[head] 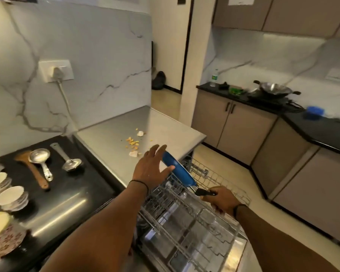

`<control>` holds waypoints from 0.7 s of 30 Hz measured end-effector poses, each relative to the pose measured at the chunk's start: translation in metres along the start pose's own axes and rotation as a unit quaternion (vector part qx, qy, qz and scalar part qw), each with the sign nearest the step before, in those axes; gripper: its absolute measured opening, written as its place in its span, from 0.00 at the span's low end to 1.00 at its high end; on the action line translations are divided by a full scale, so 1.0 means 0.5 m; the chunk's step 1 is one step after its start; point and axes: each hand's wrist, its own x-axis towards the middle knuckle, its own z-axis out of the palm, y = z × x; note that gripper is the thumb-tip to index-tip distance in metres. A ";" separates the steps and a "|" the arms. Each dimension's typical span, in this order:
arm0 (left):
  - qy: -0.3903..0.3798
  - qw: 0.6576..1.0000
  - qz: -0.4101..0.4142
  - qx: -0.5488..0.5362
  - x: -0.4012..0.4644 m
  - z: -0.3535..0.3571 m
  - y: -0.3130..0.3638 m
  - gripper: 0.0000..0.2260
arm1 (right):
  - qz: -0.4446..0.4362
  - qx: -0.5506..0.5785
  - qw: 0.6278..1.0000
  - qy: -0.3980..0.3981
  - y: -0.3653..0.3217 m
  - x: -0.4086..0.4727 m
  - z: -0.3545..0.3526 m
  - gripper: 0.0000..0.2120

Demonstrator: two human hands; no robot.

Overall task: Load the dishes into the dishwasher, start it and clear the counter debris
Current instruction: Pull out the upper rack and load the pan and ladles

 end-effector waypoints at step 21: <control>-0.378 0.894 -0.242 0.015 0.070 0.501 0.086 0.25 | 0.092 -0.067 0.994 -0.002 0.379 0.390 -0.083 0.15</control>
